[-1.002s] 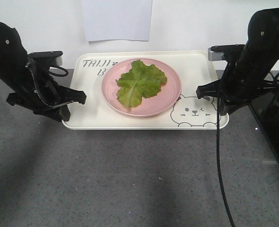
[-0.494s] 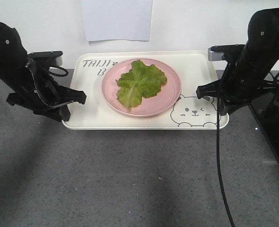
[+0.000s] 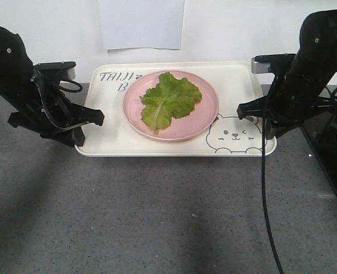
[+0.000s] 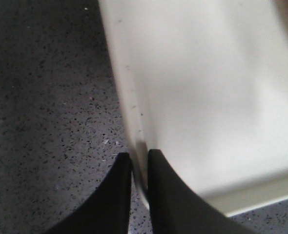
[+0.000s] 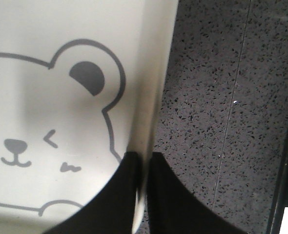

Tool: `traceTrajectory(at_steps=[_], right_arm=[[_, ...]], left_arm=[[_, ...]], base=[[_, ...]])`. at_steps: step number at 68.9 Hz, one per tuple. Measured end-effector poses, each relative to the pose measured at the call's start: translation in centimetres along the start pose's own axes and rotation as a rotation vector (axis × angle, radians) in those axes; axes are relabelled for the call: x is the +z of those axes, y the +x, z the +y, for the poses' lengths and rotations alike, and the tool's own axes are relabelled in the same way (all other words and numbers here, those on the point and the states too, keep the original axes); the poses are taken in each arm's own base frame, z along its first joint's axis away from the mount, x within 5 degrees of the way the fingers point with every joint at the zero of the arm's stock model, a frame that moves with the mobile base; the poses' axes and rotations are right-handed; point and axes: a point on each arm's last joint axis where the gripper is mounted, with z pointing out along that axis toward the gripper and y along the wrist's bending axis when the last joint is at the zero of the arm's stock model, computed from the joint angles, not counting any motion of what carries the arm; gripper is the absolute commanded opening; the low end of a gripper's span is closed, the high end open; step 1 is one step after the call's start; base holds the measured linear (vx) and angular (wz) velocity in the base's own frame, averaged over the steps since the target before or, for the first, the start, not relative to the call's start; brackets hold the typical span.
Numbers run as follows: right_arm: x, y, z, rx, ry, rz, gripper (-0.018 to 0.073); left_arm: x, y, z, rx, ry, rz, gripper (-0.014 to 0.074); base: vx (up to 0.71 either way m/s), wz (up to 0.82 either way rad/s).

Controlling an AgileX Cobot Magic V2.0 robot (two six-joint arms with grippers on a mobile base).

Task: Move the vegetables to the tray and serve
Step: 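Hold the tray above the counter with both grippers while the base stops, then lower the white tray onto the grey counter with both grippers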

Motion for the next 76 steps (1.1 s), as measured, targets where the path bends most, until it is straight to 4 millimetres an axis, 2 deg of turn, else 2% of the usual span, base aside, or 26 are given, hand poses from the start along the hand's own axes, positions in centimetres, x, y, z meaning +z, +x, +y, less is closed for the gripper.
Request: traceTrajectory(at_steps=[76], right_arm=[[0.00, 0.01, 0.00, 0.000, 0.000, 0.001, -0.0008]], left_arm=[[0.00, 0.00, 0.00, 0.000, 0.000, 0.000, -0.0006]], base=[[0.00, 0.00]])
